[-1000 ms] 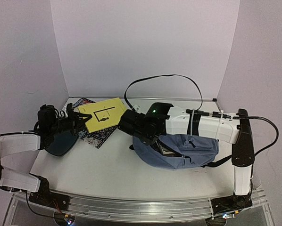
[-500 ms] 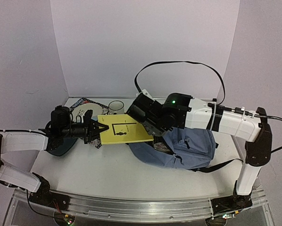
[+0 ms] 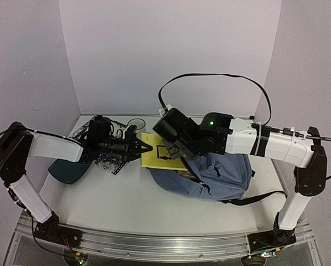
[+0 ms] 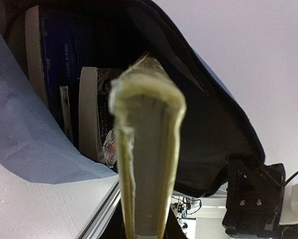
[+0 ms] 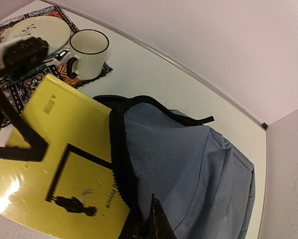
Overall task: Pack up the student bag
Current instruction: Place the book in the largest pocket of the bag.
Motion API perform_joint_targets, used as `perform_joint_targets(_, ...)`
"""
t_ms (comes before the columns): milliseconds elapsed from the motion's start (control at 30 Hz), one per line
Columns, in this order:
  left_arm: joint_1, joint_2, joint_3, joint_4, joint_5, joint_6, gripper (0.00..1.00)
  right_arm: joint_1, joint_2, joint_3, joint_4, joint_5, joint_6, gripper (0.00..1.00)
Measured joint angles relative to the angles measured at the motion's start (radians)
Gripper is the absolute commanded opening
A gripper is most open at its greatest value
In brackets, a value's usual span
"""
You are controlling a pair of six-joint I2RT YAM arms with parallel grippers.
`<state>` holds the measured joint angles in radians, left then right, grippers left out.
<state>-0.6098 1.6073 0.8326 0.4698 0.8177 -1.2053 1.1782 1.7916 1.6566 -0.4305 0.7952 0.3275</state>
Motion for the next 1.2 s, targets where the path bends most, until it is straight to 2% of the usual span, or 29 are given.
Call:
perform_joint_targets(200,-0.062,0.156,0.136,-0.001,0.026,0.03,0.0,0.0,0.0,-0.017,0.048,-0.056,-0.016,0.0)
perform_joint_targets(467,-0.073,0.335,0.317,0.002,0.062,0.06,0.01,0.0,0.0,-0.031,0.095,-0.13,-0.005,0.0)
perform_joint_targets(633,-0.116,0.41,0.367,0.001,0.058,0.065,0.14,0.0,0.0,-0.034,0.113,-0.154,0.005,0.0)
perform_joint_targets(767,-0.151,0.418,0.372,0.004,0.048,0.08,0.37,-0.001,0.0,-0.034,0.118,-0.154,0.007,0.0)
perform_joint_targets(833,-0.158,0.418,0.372,0.014,0.045,0.102,0.44,-0.001,0.0,-0.035,0.119,-0.153,0.007,0.01)
perform_joint_targets(867,-0.158,0.418,0.371,0.018,0.042,0.108,0.56,-0.001,0.0,-0.038,0.122,-0.153,0.007,0.03)
perform_joint_targets(900,-0.157,0.418,0.367,0.021,0.04,0.116,0.63,-0.001,0.0,-0.043,0.127,-0.151,0.007,0.06)
perform_joint_targets(1033,-0.148,0.399,0.312,0.024,0.019,0.164,0.73,-0.001,-0.003,-0.074,0.148,-0.15,0.01,0.1)
perform_joint_targets(1200,-0.118,0.317,0.253,-0.028,-0.005,0.233,0.78,0.001,-0.02,-0.105,0.174,-0.148,0.015,0.13)
